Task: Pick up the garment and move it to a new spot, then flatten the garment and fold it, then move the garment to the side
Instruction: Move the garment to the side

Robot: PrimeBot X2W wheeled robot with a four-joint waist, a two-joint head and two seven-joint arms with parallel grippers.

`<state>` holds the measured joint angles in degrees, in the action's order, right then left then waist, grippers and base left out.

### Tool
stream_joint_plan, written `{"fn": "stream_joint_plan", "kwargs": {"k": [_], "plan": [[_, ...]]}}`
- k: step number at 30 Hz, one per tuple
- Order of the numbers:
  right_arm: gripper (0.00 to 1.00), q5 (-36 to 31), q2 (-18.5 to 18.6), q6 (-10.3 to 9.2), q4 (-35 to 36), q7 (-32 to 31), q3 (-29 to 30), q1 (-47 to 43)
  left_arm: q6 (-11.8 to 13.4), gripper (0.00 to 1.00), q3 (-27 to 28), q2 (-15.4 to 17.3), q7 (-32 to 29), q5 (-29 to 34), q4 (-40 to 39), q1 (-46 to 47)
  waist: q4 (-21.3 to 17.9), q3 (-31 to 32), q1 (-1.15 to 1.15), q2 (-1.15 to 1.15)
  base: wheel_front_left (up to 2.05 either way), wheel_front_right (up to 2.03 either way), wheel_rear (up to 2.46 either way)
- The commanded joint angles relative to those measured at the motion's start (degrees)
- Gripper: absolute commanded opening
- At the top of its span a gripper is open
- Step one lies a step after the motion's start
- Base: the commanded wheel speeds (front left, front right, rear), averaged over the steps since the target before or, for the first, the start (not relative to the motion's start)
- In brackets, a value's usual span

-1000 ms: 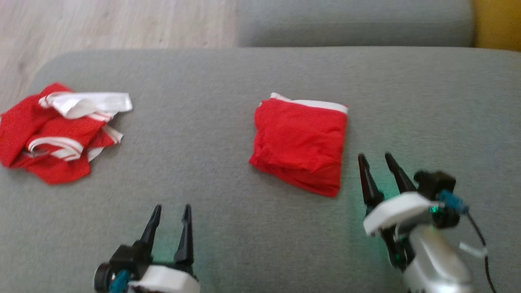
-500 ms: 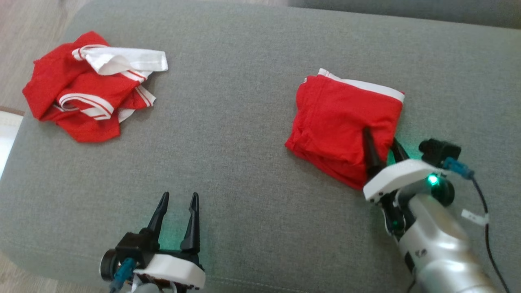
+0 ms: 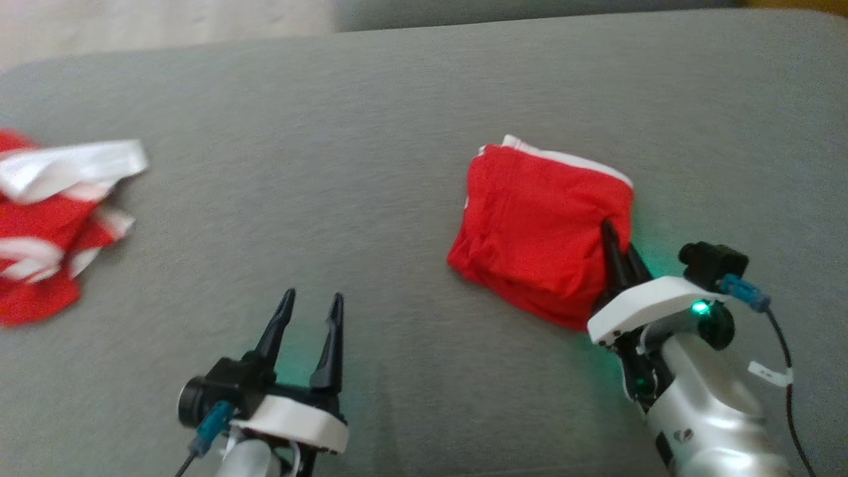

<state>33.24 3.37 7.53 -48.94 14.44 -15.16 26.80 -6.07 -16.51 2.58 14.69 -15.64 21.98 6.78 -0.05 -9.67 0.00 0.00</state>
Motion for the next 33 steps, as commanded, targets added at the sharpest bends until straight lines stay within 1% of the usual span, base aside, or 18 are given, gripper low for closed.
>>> {"fn": "stream_joint_plan", "kwargs": {"k": [1, 5, 8, 11, 15, 20, 22, 25, 28, 32, 33], "plan": [[0.0, 0.16, -0.49, -0.04, 1.89, 0.56, -1.71, 0.09, -0.27, 1.0, 1.01, 0.3, 0.3, -0.34, -2.01, 2.65, -8.39, 1.38, 0.0, 0.0, 0.0, 0.0, 0.0], [0.0, 1.45, -0.49, -0.04, 3.06, 0.56, -5.02, -1.34, -0.83, 1.0, -1.78, 0.3, 0.3, -1.17, -2.48, 3.62, -16.76, 1.07, 0.0, 0.0, 0.0, 0.0, 0.0], [0.0, 2.31, -0.49, -0.04, 3.87, 0.56, -6.66, -2.31, -1.14, 1.0, -4.34, 0.3, 0.3, -2.07, -2.2, 4.18, -21.42, 0.73, 0.0, 0.0, 0.0, 0.0, 0.0], [0.0, 2.86, -0.49, -0.04, 4.48, 0.56, -7.59, -3.07, -1.28, 1.0, -6.49, 0.3, 0.3, -2.09, -1.9, 4.75, -24.56, 0.29, 0.0, 0.0, 0.0, 0.0, 0.0], [0.0, 2.53, -0.49, -0.04, 5.14, 0.56, -7.6, -3.46, -1.36, 1.0, -8.42, 0.3, 0.3, -1.19, -1.33, 5.22, -26.58, -0.44, 0.0, 0.0, 0.0, 0.0, 0.0], [0.0, 0.9, -0.49, -0.04, 5.76, 0.56, -6.98, -3.07, -1.39, 1.0, -9.31, 0.3, 0.3, -0.49, -0.72, 5.26, -26.52, -0.92, 0.0, 0.0, 0.0, 0.0, 0.0], [0.0, -1.63, -0.49, -0.04, 5.0, 0.56, -6.57, -1.47, -1.4, 1.0, -9.58, 0.3, 0.3, -0.52, -0.3, 5.3, -25.1, -1.23, 0.0, 0.0, 0.0, 0.0, 0.0], [0.0, -6.12, -0.15, -0.04, 1.76, 0.56, -5.48, 1.98, -1.41, 1.0, -9.46, 0.3, 0.3, -1.12, -0.03, 5.18, -23.06, -1.76, 0.0, 0.0, 0.0, 0.0, 0.0], [0.0, -9.65, 2.85, -0.04, -1.79, 0.56, -4.78, 6.35, -1.41, 1.0, -9.27, 0.3, 0.3, -1.06, -0.04, 5.33, -20.53, -2.63, 0.0, 0.0, 0.0, 0.0, 0.0], [0.0, -12.67, 8.77, -0.04, -7.35, 0.32, -3.09, 12.27, -1.41, 1.0, -8.75, 0.3, 0.3, -0.46, 0.05, 5.53, -17.08, -3.88, 0.0, 0.0, 0.0, 0.0, 0.0], [0.0, -12.67, 8.77, -0.04, -7.35, 0.32, -3.09, 12.27, -1.41, 1.0, -8.75, 0.3, 0.3, -0.46, 0.05, 5.53, -17.08, -3.88, 0.0, 0.0, 0.0, 0.0, 0.0]]}}
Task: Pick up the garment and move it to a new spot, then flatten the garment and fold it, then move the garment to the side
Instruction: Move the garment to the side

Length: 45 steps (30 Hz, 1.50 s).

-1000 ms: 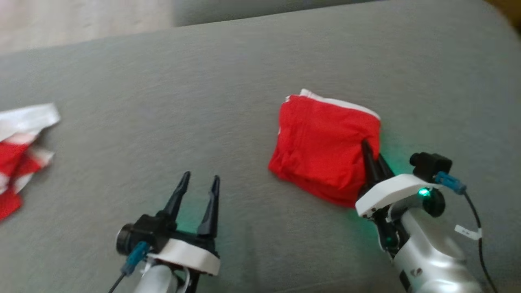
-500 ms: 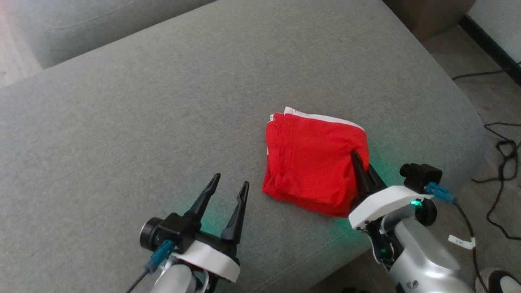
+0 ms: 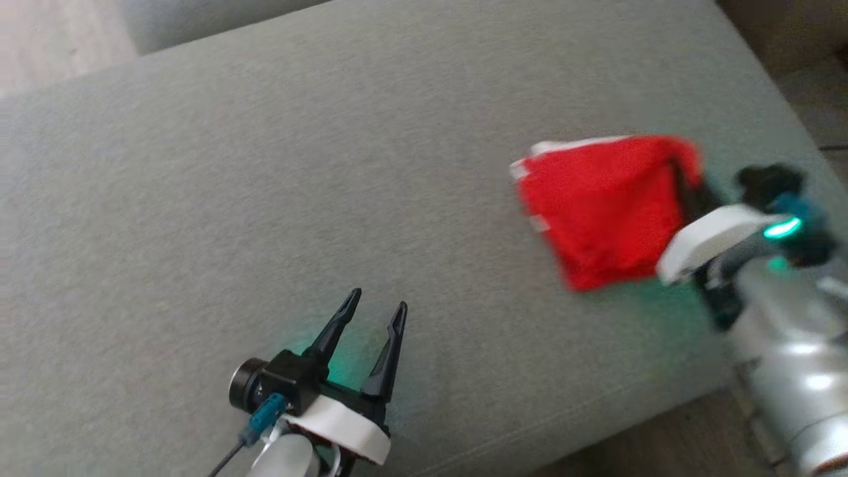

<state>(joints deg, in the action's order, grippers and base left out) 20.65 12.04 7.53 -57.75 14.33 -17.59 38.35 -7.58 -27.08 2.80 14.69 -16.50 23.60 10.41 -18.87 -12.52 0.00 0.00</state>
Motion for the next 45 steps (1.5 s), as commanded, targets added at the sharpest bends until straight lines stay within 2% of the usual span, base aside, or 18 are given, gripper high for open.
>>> {"fn": "stream_joint_plan", "kwargs": {"k": [1, 11, 19, 20, 21, 25, 30, 33, 36, 39, 43, 44, 45], "plan": [[0.0, -0.84, 1.56, -0.04, 0.13, -0.02, -0.49, 2.1, 0.09, 1.0, 1.96, 0.08, 0.3, 0.57, -1.6, 1.92, 2.52, -1.31, 0.0, 0.0, 0.0, 0.0, 0.0], [0.0, -7.88, 13.63, -0.04, -10.19, -3.61, 2.14, 13.44, 0.09, 1.0, 2.97, 0.08, 0.3, 1.24, -2.55, 2.88, 8.3, -5.51, 0.0, 0.0, 0.0, 0.0, 0.0], [0.0, -11.98, 19.03, -0.04, -14.18, -3.33, 6.52, 17.1, 0.09, 1.0, 4.01, 0.08, 0.3, 1.56, -3.06, 3.47, 10.42, -7.0, 0.0, 0.0, 0.0, 0.0, 0.0], [0.31, -12.45, 19.63, -0.04, -14.52, -3.27, 7.36, 17.2, 0.09, 1.0, 4.07, 0.08, 0.3, 1.6, -3.08, 3.52, 10.57, -7.15, 0.0, 0.0, 0.0, 0.0, 0.0], [1.0, -12.73, 19.91, -0.04, -14.84, -3.41, 8.45, 17.28, 0.09, 1.0, 4.17, 0.08, 0.3, 1.64, -3.05, 3.59, 10.69, -7.23, 0.0, 0.0, 0.0, 0.0, 0.0], [1.0, -14.44, 20.72, -0.04, -15.81, -6.62, 13.57, 16.65, 0.09, 1.0, 4.53, 0.08, 0.31, 1.55, -2.83, 3.74, 10.92, -7.12, 0.0, 0.0, 0.0, 0.0, 0.0], [1.0, -19.88, 22.62, -0.04, -16.08, -6.56, 21.54, 14.57, 0.09, 1.0, 5.58, 0.08, 0.31, 1.13, -2.72, 3.35, 11.28, -5.36, 0.0, 0.0, 0.0, 0.0, 0.0], [1.0, -23.17, 20.5, -0.04, -14.48, -2.4, 24.92, 13.73, 0.09, 1.0, 6.81, 0.08, 0.31, 0.98, -2.93, 2.69, 11.38, -4.03, 0.0, 0.0, 0.0, 0.0, 0.0], [1.0, -24.93, 15.68, -0.04, -9.88, 0.19, 26.9, 12.74, 0.09, 1.0, 8.76, 0.08, 0.31, 1.1, -3.08, 1.86, 11.53, -2.59, 0.0, 0.0, 0.0, 0.0, 0.0], [1.0, -24.66, 9.16, -0.04, -0.61, 0.61, 27.03, 10.72, 0.16, 1.0, 11.03, 0.08, 0.31, 1.54, -3.18, 1.07, 12.01, -1.11, 0.0, 0.0, 0.0, 0.0, 0.0], [1.0, -23.27, 0.45, -0.04, 13.19, 0.64, 26.58, 3.94, 1.56, 1.0, 13.88, 0.08, 0.31, 2.24, -3.37, 0.21, 13.51, 1.0, 0.0, 0.0, 0.0, 0.0, 0.0], [1.0, -23.27, 0.45, -0.04, 13.19, 0.64, 26.58, 3.94, 1.56, 1.0, 13.88, 0.08, 0.31, 2.24, -3.37, 0.21, 13.51, 1.0, 0.0, 0.0, 0.0, 0.0, 0.0], [1.0, -22.56, -1.37, -0.04, 15.94, 0.65, 26.5, 1.95, 2.02, 1.0, 14.45, 0.08, 0.31, 2.48, -3.28, -0.02, 14.02, 1.57, 0.0, 0.0, 0.0, 0.0, 0.0]]}}
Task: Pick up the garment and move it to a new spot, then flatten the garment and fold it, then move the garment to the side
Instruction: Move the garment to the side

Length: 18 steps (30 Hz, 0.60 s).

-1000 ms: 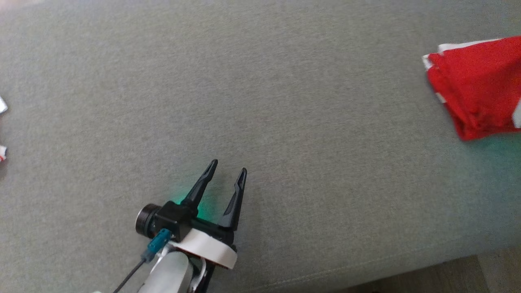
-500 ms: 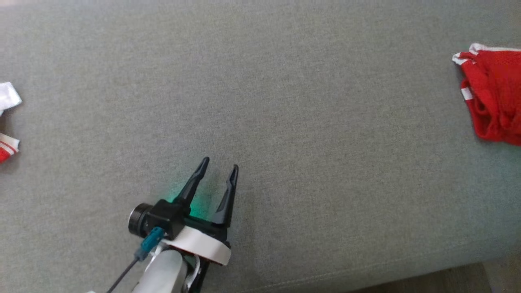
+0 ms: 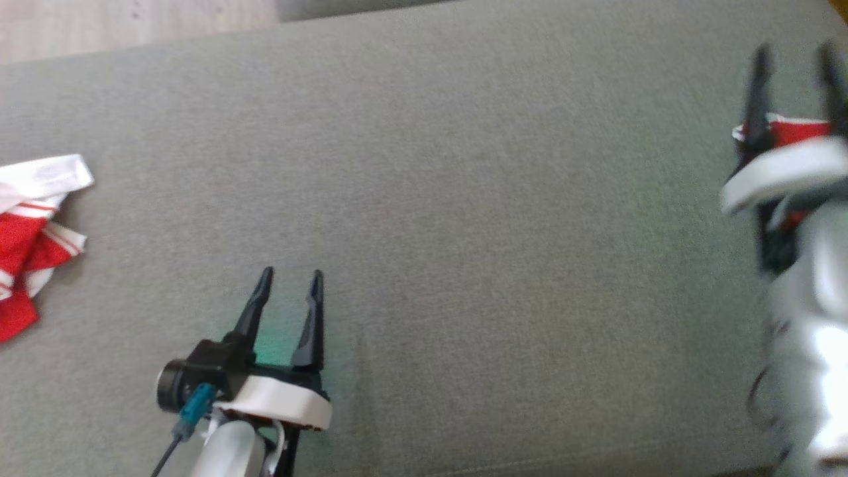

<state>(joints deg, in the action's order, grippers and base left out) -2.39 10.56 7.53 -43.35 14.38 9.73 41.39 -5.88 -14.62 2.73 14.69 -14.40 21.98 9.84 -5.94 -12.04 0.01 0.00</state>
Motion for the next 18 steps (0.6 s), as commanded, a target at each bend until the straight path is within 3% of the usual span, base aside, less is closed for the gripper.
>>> {"fn": "stream_joint_plan", "kwargs": {"k": [1, 7, 18], "plan": [[1.0, 0.83, -1.34, -0.04, 4.05, 0.6, -1.46, -3.1, 0.76, 1.0, 2.61, 0.15, 0.31, 0.47, -1.62, 0.33, 1.57, 1.58, -0.01, 0.0, 0.0, 0.0, 0.0], [1.0, 3.41, -6.67, -0.04, 11.71, 0.61, -3.82, -13.23, 3.15, 1.0, 6.33, 0.15, 0.31, 1.51, -1.48, -0.62, 4.58, 4.08, -0.01, 0.0, 0.0, 0.0, 0.0], [1.0, 9.31, -7.67, -0.04, 13.29, 0.62, -9.79, -24.71, 5.02, 1.0, 9.88, 0.15, 0.31, 2.88, -0.45, -2.08, 7.39, 7.41, -0.01, 0.0, 0.0, 0.0, 0.0]]}}
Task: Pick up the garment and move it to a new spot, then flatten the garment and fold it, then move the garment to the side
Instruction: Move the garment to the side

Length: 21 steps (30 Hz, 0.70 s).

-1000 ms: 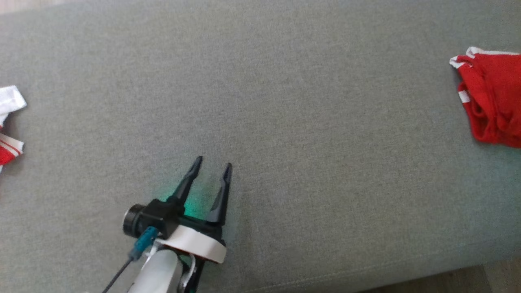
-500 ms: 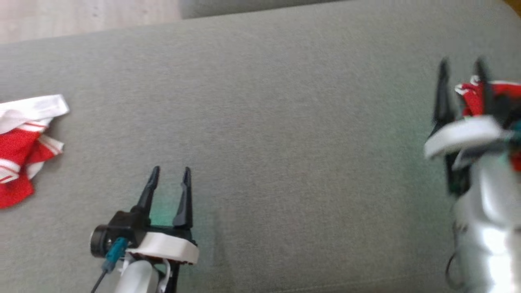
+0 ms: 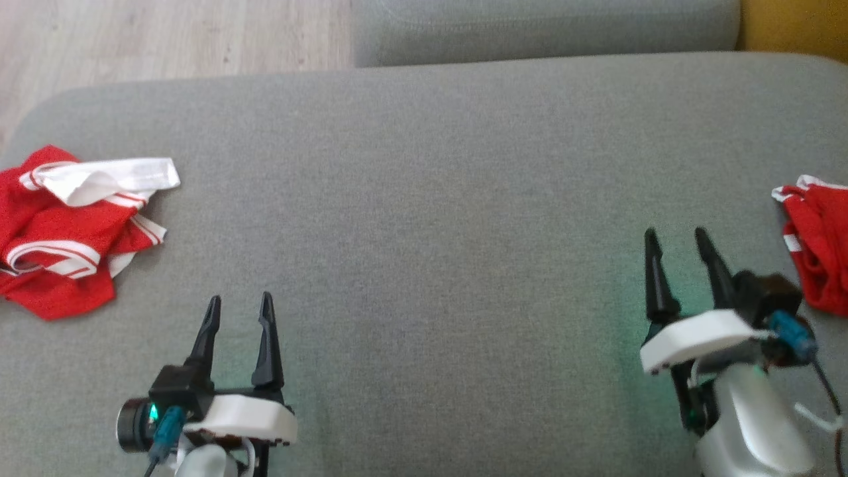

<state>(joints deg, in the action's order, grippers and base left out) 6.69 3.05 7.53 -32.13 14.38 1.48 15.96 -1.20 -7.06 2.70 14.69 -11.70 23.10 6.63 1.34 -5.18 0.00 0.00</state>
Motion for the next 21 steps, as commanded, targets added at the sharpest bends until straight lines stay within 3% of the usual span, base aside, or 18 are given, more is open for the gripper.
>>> {"fn": "stream_joint_plan", "kwargs": {"k": [1, 21], "plan": [[1.0, 0.5, -0.15, -0.04, 2.35, 0.62, -1.97, 0.04, 0.56, 1.0, 2.45, 0.18, 0.31, 0.11, -1.52, 0.79, 0.09, 0.95, 0.0, 0.0, 0.0, 0.0, 0.0], [1.0, 2.14, -0.17, -0.04, 2.42, 0.62, -4.04, -5.35, 1.97, 1.0, 3.79, 0.18, 0.31, 0.36, -1.51, -4.94, 0.12, 7.21, 0.0, 0.0, 0.0, 0.0, 0.0]]}}
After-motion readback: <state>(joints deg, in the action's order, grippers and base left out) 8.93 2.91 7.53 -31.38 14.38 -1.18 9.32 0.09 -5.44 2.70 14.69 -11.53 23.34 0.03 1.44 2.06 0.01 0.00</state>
